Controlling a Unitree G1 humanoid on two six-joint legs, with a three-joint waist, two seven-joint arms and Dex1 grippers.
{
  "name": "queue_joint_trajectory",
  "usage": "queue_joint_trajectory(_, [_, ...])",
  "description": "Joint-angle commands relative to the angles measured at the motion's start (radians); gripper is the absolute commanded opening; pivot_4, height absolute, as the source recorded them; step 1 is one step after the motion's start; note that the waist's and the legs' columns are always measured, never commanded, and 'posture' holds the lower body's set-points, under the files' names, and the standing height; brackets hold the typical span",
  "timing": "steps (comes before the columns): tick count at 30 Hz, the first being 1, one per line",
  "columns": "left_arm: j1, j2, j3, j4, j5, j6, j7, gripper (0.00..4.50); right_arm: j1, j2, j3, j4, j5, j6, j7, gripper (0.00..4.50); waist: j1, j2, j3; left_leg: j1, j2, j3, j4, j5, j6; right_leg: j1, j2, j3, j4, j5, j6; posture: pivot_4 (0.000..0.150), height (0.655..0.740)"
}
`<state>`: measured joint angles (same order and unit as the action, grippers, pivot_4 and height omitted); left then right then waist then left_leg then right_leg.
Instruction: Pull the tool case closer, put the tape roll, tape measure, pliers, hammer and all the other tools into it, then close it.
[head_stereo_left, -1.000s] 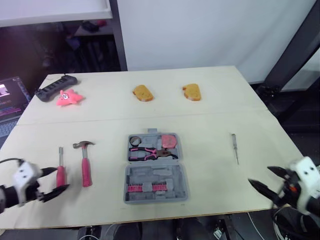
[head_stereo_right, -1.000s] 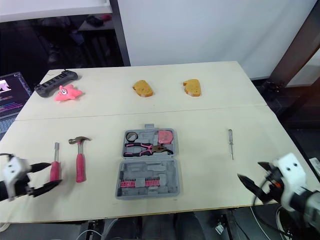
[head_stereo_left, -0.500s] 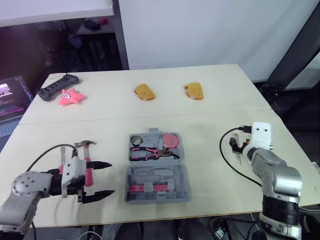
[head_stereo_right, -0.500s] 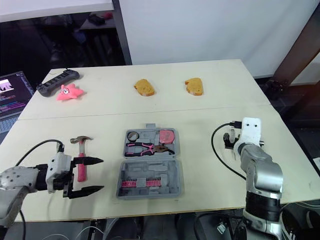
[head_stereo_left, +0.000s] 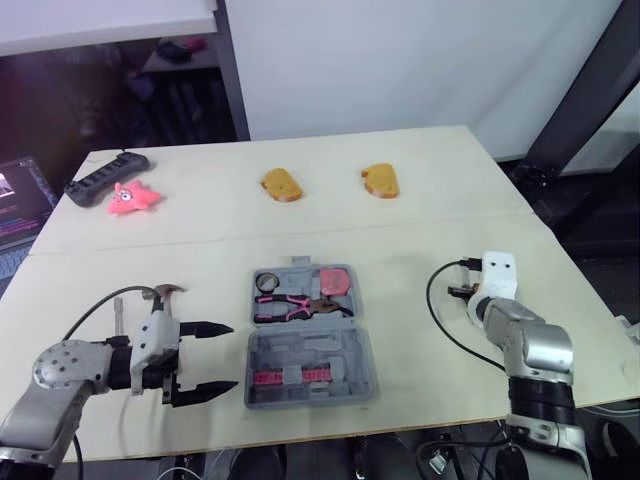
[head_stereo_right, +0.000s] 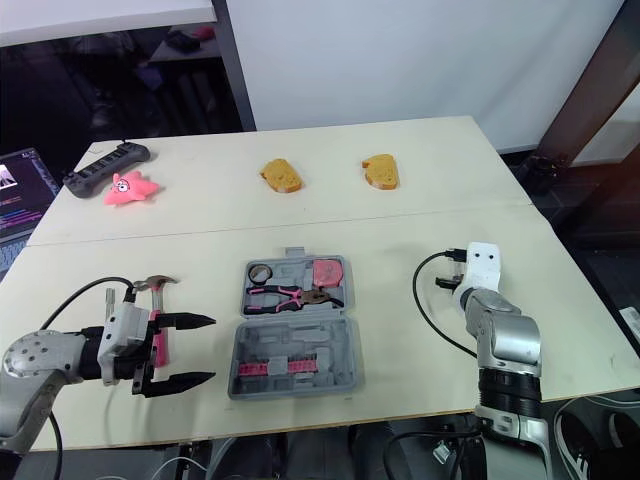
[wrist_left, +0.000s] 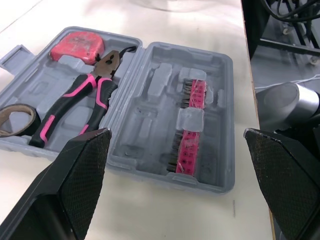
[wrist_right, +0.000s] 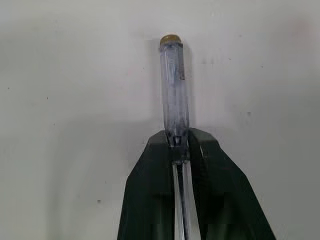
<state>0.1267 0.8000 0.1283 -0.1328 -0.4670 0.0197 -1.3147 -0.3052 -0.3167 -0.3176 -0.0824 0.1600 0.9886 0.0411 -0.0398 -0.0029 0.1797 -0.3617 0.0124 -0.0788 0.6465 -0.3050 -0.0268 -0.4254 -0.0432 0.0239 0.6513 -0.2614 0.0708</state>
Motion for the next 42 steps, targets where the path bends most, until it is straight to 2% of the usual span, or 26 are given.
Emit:
queue_joint_trajectory(1, [-0.005,-0.007,0.011,-0.013,-0.02,0.006,0.004,4.5,0.07,-0.049,0.025,-0.309,0.066,0.088,0.078,0.08,0.0,0.002,0.001,0.0,0.0,0.0,0.0,0.0,0.0,0.0,0.0,0.0,0.0,0.0,0.0,0.15,0.74])
queue_joint_trajectory(7, [-0.03,-0.029,0.012,0.015,-0.022,0.007,0.007,4.5,0.243,-0.01,0.127,-0.702,0.164,0.317,0.106,0.08,-0.004,0.001,0.0,0.001,0.001,-0.003,0.0,0.0,0.0,0.001,0.002,-0.001,0.0,0.0,0.0,0.15,0.74])
queue_joint_trajectory(10, [-0.06,-0.051,-0.005,0.037,0.0,-0.009,0.021,4.5,0.356,0.13,0.236,-0.82,0.15,0.39,0.009,0.08,-0.002,0.001,0.0,0.001,0.001,-0.003,0.0,0.0,0.0,0.001,0.002,-0.001,0.0,0.0,0.0,0.15,0.74])
queue_joint_trajectory(12, [-0.074,-0.061,-0.009,0.048,0.006,-0.014,0.019,4.5,0.396,0.19,0.292,-0.824,0.118,0.375,-0.044,0.08,-0.002,0.001,0.0,0.001,0.001,-0.003,0.0,0.0,0.0,0.001,0.002,-0.001,0.0,0.0,0.0,0.15,0.74])
queue_joint_trajectory(15, [-0.087,-0.061,-0.017,0.048,0.001,-0.005,0.006,4.5,0.434,0.207,0.378,-0.746,0.036,0.251,-0.113,0.08,-0.003,0.0,0.0,0.0,0.0,-0.001,0.001,0.0,0.0,0.001,0.0,0.0,-0.001,-0.001,0.0,0.15,0.74])
queue_joint_trajectory(20, [-0.105,-0.054,-0.022,0.062,0.007,-0.012,0.001,4.5,0.499,0.244,0.413,-0.637,-0.015,0.149,-0.15,0.08,-0.003,0.0,0.0,0.0,0.0,-0.002,0.0,0.0,0.0,0.001,0.0,0.0,-0.002,-0.001,0.001,0.15,0.74])
queue_joint_trajectory(25, [-0.11,-0.05,-0.024,0.066,0.015,-0.021,-0.004,4.5,0.516,0.27,0.38,-0.575,-0.002,0.11,-0.122,2.33,-0.004,-0.002,-0.001,0.001,0.0,-0.002,0.0,0.0,0.0,0.002,0.001,-0.001,-0.001,-0.001,0.001,0.15,0.74])
queue_joint_trajectory(28, [-0.106,-0.052,-0.023,0.062,0.017,-0.021,-0.003,4.5,0.493,0.281,0.327,-0.608,0.034,0.113,-0.089,3.97,-0.002,-0.004,-0.002,0.002,0.0,-0.002,0.0,0.0,0.0,0.003,0.001,-0.001,-0.002,-0.001,0.001,0.15,0.74])
queue_joint_trajectory(29, [-0.103,-0.052,-0.02,0.059,0.016,-0.02,-0.001,4.5,0.482,0.265,0.307,-0.648,0.046,0.136,-0.072,4.38,-0.001,-0.004,-0.002,0.002,0.0,-0.002,0.0,0.0,0.0,0.003,0.0,-0.001,-0.002,-0.001,0.001,0.15,0.74])
queue_joint_trajectory(30, [-0.1,-0.053,-0.017,0.055,0.015,-0.018,0.002,4.5,0.467,0.236,0.275,-0.703,0.063,0.174,-0.048,4.45,0.0,-0.003,-0.002,0.002,0.0,-0.002,0.001,0.0,0.0,0.003,0.0,-0.001,-0.002,-0.001,0.001,0.15,0.74])
queue_joint_trajectory(33, [-0.093,-0.054,-0.01,0.049,0.014,-0.018,0.011,4.5,0.356,0.035,0.145,-0.842,0.142,0.326,0.099,4.45,0.0,-0.002,-0.001,0.001,-0.001,-0.002,0.001,0.0,0.0,0.002,-0.001,0.0,-0.002,-0.001,0.001,0.15,0.74])
queue_joint_trajectory(36, [-0.089,-0.058,-0.014,0.039,0.014,-0.017,0.02,4.5,0.208,-0.251,0.076,-0.808,0.241,0.381,0.305,4.45,-0.005,-0.001,-0.001,0.001,-0.001,-0.001,0.002,0.0,0.0,0.002,-0.001,0.0,-0.002,-0.001,0.001,0.15,0.74])
queue_joint_trajectory(38, [-0.087,-0.064,-0.021,0.035,0.015,-0.018,0.024,4.5,0.13,-0.568,0.163,-0.723,0.263,0.244,0.555,4.45,-0.004,0.001,0.001,0.003,-0.001,-0.002,0.0,0.0,0.0,0.003,0.0,-0.001,-0.002,-0.001,0.001,0.15,0.74])
queue_joint_trajectory(40, [-0.087,-0.07,-0.032,0.035,0.019,-0.025,0.021,4.5,0.086,-0.847,0.325,-0.645,0.188,-0.056,0.858,4.45,-0.002,0.002,0.003,0.003,0.0,-0.002,-0.001,-0.001,0.001,0.004,0.001,-0.002,-0.003,-0.002,0.002,0.15,0.74])
queue_joint_trajectory(42, [-0.093,-0.074,-0.04,0.036,0.022,-0.026,0.02,4.5,0.035,-0.98,0.483,-0.564,0.069,-0.333,1.062,4.45,-0.003,0.003,0.004,0.003,0.001,-0.002,0.0,-0.002,0.003,0.004,0.002,-0.003,-0.002,-0.004,0.001,0.15,0.74])
